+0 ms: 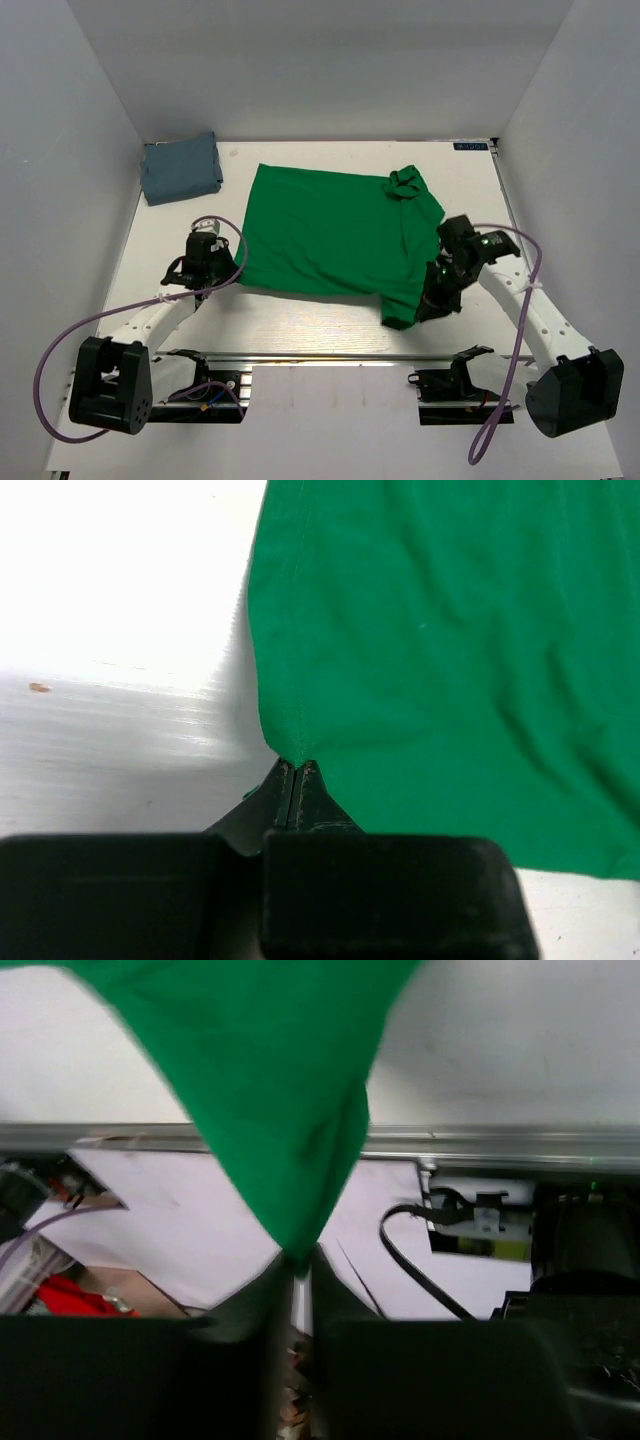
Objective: Fold and stack the t-shirts
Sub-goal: Grap the side of the flattened tshirt closest away from the robot with both arms
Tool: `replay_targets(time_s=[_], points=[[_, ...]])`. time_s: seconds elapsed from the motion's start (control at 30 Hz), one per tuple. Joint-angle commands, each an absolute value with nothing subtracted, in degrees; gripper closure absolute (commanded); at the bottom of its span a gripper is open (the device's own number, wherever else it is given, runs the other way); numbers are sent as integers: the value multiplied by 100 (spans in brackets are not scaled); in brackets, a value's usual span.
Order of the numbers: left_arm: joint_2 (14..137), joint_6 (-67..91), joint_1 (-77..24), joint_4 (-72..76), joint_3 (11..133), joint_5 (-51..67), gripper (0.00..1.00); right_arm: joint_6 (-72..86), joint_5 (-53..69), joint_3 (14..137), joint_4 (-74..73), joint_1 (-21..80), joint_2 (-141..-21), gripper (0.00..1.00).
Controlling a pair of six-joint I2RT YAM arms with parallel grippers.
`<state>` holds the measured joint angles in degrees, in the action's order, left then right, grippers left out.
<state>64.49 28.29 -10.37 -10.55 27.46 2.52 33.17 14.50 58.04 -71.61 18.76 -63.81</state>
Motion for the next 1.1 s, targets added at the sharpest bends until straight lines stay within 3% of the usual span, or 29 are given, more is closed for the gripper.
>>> replay_targets(time_s=[0.0, 0.03, 0.1, 0.13, 0.17, 0.3, 0.53, 0.97, 1.0, 1.07], points=[[6267, 2777, -1063, -1265, 2742, -61, 100, 3524, 1353, 4959, -7523, 1890, -6179, 76], [6267, 2777, -1063, -1266, 2742, -62, 100, 3437, 1510, 4670, -7463, 1907, -6196, 49], [6267, 2777, -1063, -1318, 2812, -114, 100, 3375, 1494, 4693, -7401, 1899, -6188, 37], [6267, 2838, -1063, -1388, 2873, -175, 100, 3384, 1068, 4798, -7366, 1890, -6144, 25], [6267, 2891, -1063, -1389, 2874, -176, 100, 3384, 881, 4982, -7400, 1898, -6170, 22], [6319, 2892, -1002, -1441, 3102, -176, 100, 2876, 615, 5221, -7113, 1933, -6310, 22], [6319, 2953, -1002, -1625, 3339, -369, 100, 2584, 527, 4518, -5970, 2416, -6793, 24], [6425, 2953, -1055, -1556, 3234, -325, 100, 3365, 26, 3279, -3782, 3129, -7198, 31], [6425, 2953, -1055, -1556, 3234, -264, 100, 3384, 96, 3217, -3718, 3181, -7233, 33], [6486, 2953, -1055, -1556, 3234, -264, 100, 3488, 289, 3173, -3595, 3216, -7304, 64]])
